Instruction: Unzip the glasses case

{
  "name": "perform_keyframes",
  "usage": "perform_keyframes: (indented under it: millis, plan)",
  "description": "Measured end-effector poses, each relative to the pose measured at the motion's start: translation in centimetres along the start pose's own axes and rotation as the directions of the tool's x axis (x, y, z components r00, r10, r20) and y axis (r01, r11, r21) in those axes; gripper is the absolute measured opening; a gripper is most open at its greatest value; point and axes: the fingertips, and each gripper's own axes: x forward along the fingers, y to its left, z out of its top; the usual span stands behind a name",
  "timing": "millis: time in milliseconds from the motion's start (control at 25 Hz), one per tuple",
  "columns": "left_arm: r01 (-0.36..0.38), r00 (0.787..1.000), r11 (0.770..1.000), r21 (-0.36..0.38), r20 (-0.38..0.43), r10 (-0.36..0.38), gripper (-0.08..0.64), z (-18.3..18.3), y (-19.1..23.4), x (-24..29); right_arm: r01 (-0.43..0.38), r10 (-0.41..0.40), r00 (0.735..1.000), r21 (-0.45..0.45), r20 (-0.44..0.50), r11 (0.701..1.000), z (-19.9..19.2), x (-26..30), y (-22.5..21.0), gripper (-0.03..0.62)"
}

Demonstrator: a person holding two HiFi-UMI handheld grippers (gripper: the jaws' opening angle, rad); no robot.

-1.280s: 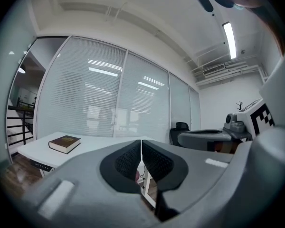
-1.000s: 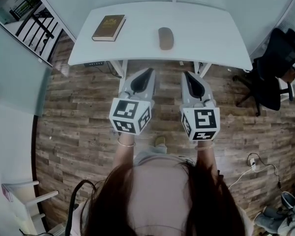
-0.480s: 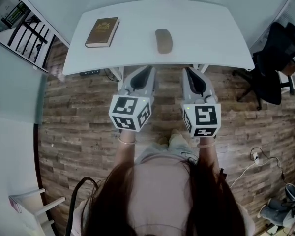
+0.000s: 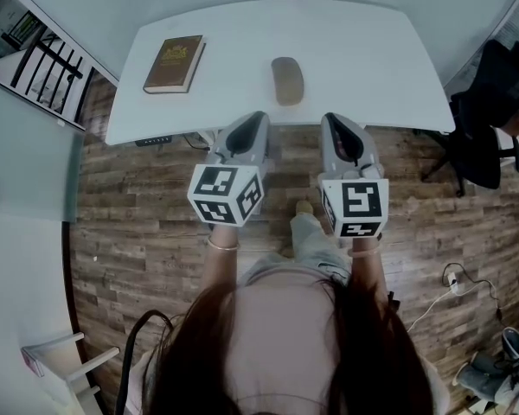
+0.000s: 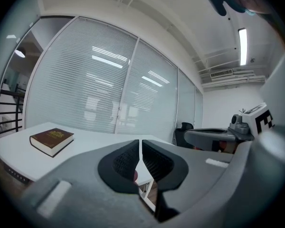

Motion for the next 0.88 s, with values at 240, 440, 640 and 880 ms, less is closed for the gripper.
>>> perform_keyframes:
  millis: [240, 440, 640, 880]
  plan:
    - [-0.026, 1.000, 1.000, -0.009, -0.015, 0.026, 0.005, -0.3, 1.6, 3.2, -0.017, 0.017, 1.000, 0.000, -0.002, 1.000, -0.6, 2.9, -2.1, 0.003]
    - [-0.033, 0.999, 0.999, -0.032, -0.041, 0.031, 0.092, -0.5, 2.4, 6.2, -0.031, 0.031, 1.000, 0.006, -0.005, 0.999, -0.7, 5.5, -4.3, 0.003]
    - [-0.070, 0.996, 0.996, -0.047, -0.055, 0.067, 0.092, -1.0, 3.9, 9.0, -0.047, 0.047, 0.999, 0.002, -0.016, 0.999, -1.4, 8.1, -6.1, 0.003]
    - [-0.107, 0.989, 0.988, -0.112, -0.113, 0.094, 0.126, -2.8, 6.0, 12.3, -0.066, 0.067, 0.997, 0.006, -0.024, 0.998, -2.1, 10.7, -8.1, 0.003]
